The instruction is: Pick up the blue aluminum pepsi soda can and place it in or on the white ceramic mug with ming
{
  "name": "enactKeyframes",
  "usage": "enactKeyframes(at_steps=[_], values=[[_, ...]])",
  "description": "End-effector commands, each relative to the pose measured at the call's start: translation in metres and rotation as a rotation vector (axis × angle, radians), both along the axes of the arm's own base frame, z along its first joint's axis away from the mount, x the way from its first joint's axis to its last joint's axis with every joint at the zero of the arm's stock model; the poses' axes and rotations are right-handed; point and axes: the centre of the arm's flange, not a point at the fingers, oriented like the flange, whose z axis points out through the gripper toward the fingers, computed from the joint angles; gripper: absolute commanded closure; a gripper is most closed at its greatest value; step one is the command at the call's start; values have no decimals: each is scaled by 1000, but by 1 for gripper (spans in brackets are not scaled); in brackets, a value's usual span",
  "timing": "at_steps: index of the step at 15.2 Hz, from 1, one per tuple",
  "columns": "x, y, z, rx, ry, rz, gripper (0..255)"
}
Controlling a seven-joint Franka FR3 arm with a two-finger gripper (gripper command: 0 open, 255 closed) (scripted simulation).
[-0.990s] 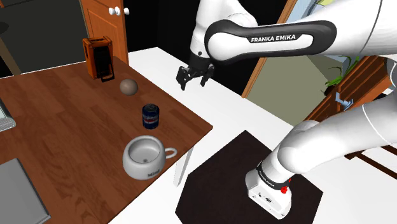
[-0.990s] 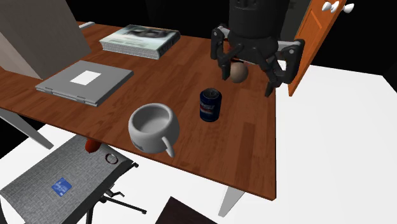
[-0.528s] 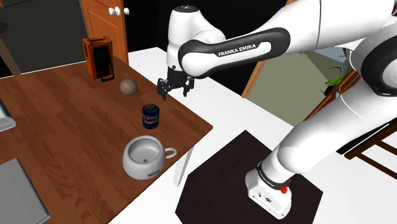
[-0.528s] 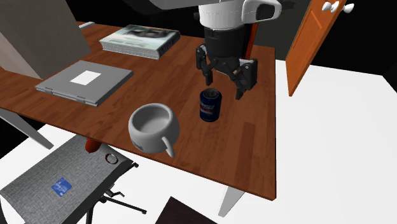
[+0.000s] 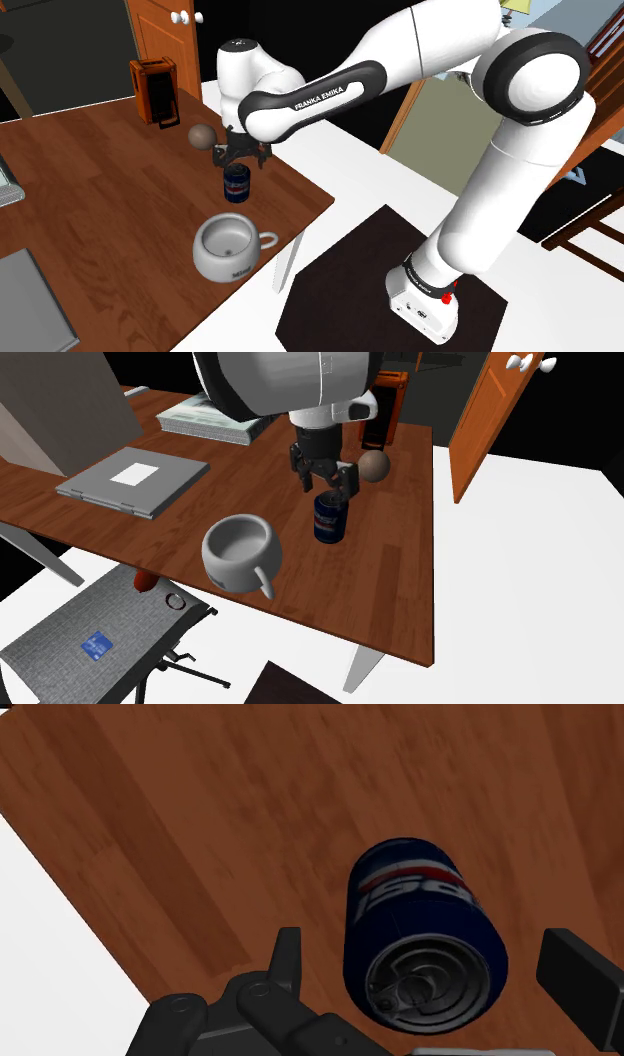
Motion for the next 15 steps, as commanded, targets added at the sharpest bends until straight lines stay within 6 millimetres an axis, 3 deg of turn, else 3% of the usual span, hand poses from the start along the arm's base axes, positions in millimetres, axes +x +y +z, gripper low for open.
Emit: enactKeyframes(at_steps=[1, 8, 15], values=[[11, 10, -12, 0, 5, -10, 0], [12, 7, -52, 0, 5, -10, 0], [12, 7, -52, 0, 5, -10, 0]])
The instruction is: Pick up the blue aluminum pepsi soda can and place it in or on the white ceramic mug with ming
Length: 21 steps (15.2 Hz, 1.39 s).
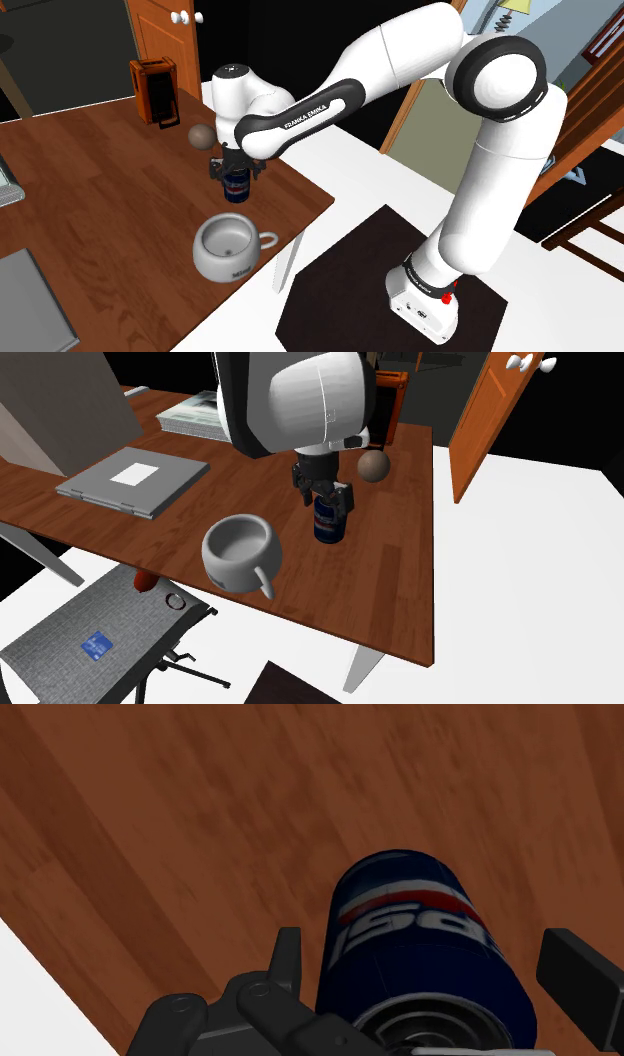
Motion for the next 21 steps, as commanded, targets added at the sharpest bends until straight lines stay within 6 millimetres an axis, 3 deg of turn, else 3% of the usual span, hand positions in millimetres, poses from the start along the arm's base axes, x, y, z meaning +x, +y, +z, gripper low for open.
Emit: enactKeyframes(at_steps=[1, 2, 11, 21], values=[[0, 0, 0, 0, 0, 0, 0], [0, 0, 0, 0, 0, 0, 255], [0, 0, 0, 0, 0, 0, 255], [0, 0, 53, 0, 0, 0, 255]])
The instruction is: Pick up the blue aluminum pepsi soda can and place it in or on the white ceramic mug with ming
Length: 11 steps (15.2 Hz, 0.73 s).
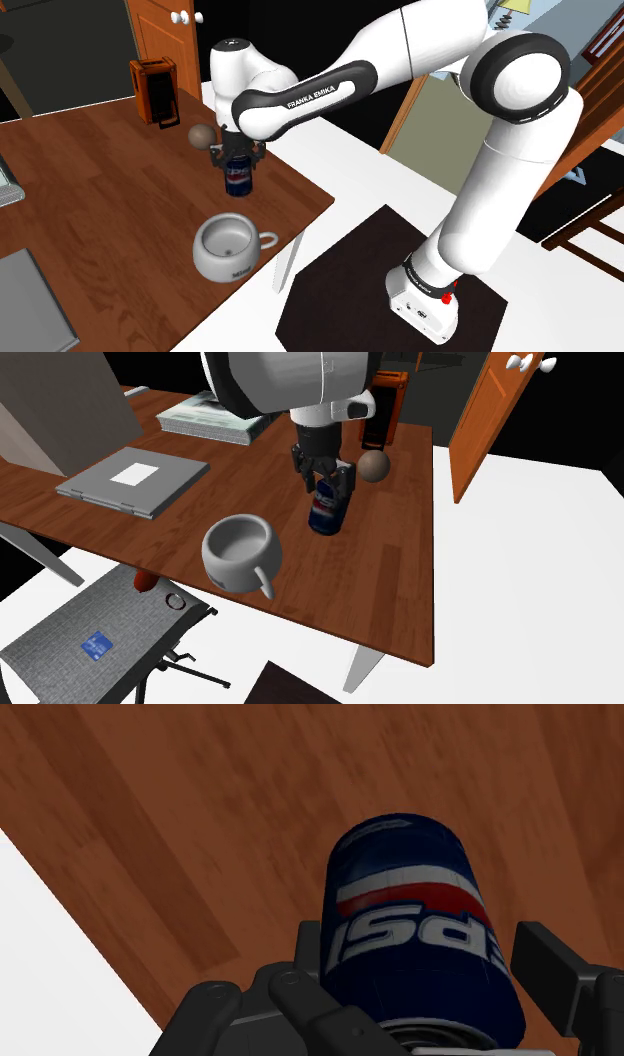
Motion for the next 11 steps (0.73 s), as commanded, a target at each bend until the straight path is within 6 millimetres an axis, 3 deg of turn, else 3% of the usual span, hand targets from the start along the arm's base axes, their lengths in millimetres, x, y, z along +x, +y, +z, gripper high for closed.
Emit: enactKeyframes(at_steps=[1, 11], values=[[-1, 1, 10, 0, 0, 0, 255], [-1, 1, 63, 0, 0, 0, 255]])
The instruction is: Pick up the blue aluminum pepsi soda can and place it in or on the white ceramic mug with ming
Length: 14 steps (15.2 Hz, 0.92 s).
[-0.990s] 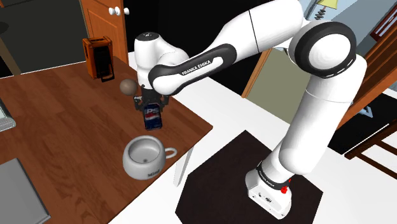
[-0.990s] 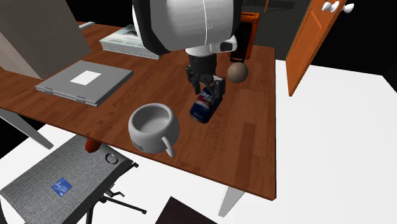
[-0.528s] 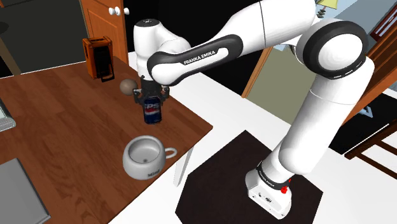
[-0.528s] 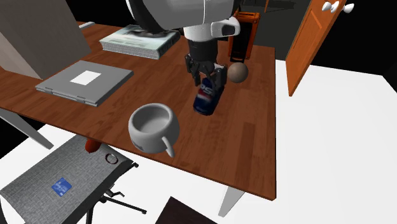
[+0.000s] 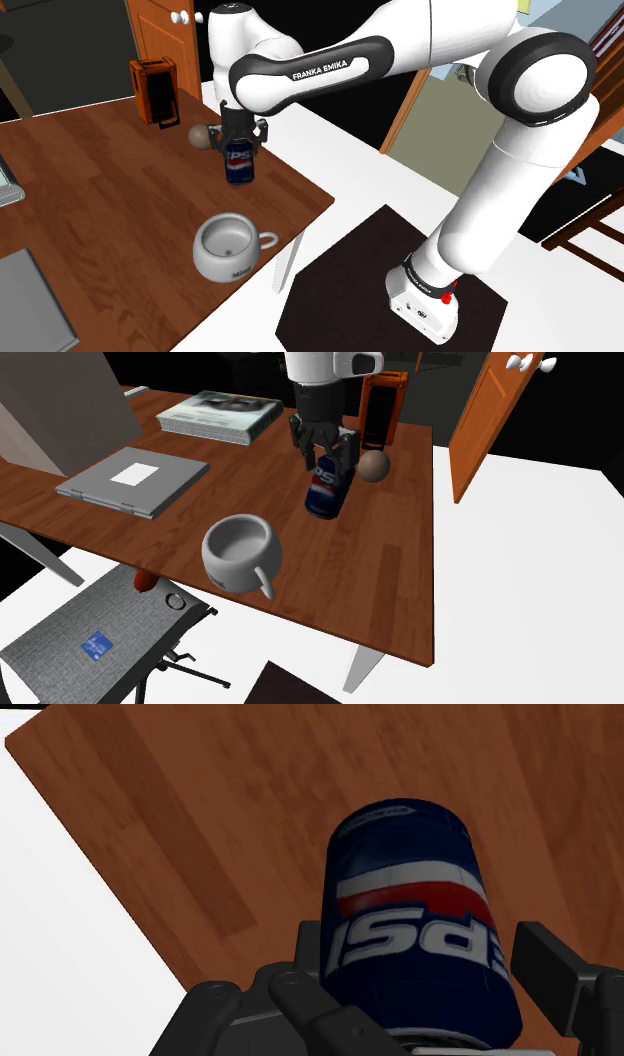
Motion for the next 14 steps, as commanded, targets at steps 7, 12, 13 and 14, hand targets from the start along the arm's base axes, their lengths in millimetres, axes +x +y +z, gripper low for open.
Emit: enactKeyframes(at_steps=[7, 12, 13, 14], values=[[0, 1, 42, 0, 0, 0, 255], [0, 1, 64, 0, 0, 0, 255], [-11, 7, 66, 0, 0, 0, 255], [-22, 14, 69, 0, 0, 0, 255]])
